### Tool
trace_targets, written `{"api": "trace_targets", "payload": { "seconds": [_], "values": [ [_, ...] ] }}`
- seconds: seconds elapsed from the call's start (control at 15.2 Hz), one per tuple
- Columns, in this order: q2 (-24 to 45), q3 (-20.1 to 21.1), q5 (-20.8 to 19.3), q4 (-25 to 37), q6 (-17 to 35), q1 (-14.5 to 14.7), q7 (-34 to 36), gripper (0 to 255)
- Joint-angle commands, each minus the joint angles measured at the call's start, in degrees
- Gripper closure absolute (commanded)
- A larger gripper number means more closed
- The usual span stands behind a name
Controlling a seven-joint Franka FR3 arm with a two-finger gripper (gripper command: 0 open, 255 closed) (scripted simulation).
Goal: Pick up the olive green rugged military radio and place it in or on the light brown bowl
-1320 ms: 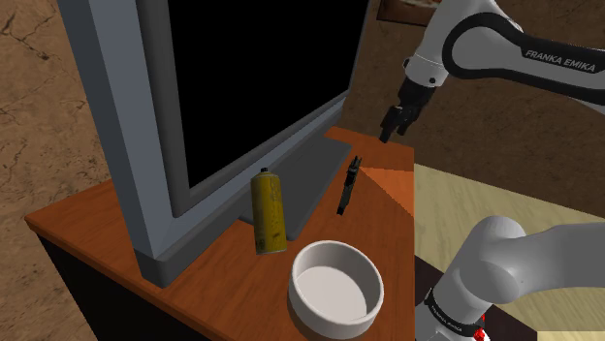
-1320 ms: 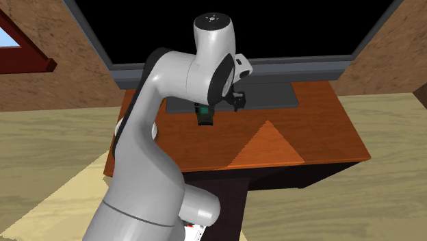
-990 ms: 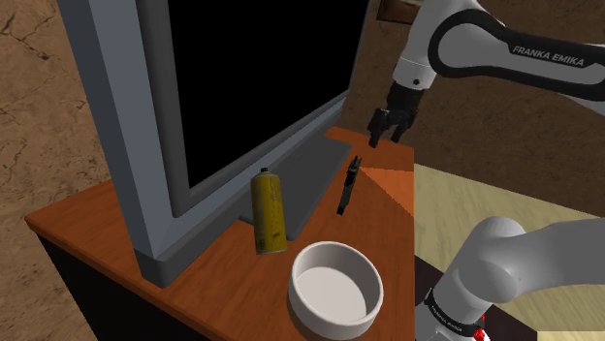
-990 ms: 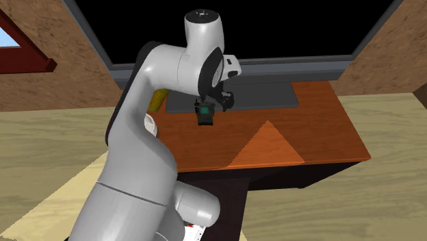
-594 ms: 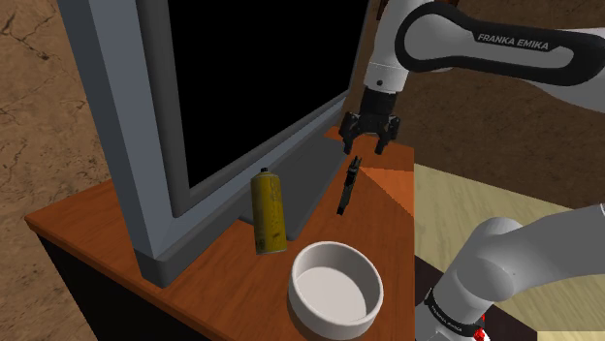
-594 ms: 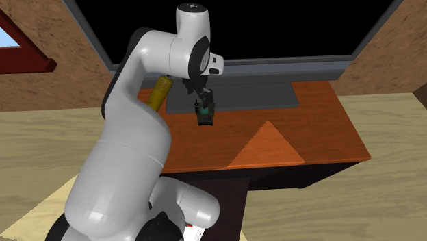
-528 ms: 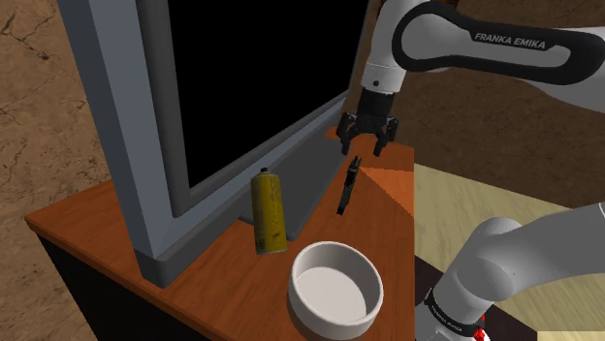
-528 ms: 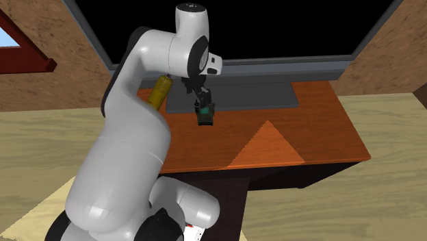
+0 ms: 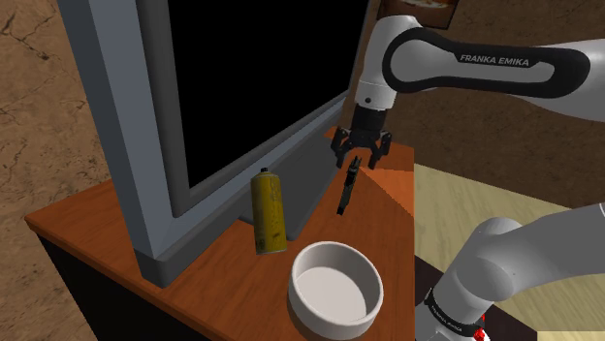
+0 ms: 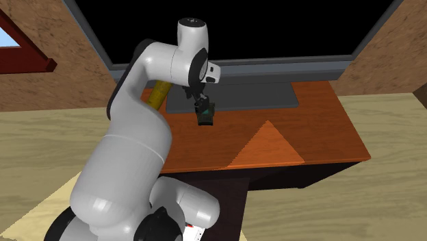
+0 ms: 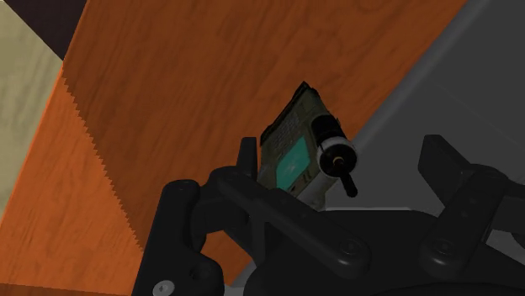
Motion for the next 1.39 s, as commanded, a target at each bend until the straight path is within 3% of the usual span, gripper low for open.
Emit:
{"api": "trace_targets", "payload": {
  "seconds": [0.0, 0.4, 0.46, 1.06, 1.32],
  "values": [
    [-0.1, 0.2, 0.1, -0.7, 0.6, 0.1, 0.1, 0],
    [-0.1, 0.2, 0.1, -0.6, 0.6, 0.1, 0.1, 0],
    [-0.1, 0.2, 0.1, -0.6, 0.6, 0.1, 0.1, 255],
    [-0.1, 0.2, 0.1, -0.7, 0.6, 0.1, 0.1, 255],
    [0.3, -0.1, -0.1, 2.8, -2.4, 0.0, 0.3, 255]
  ]
}}
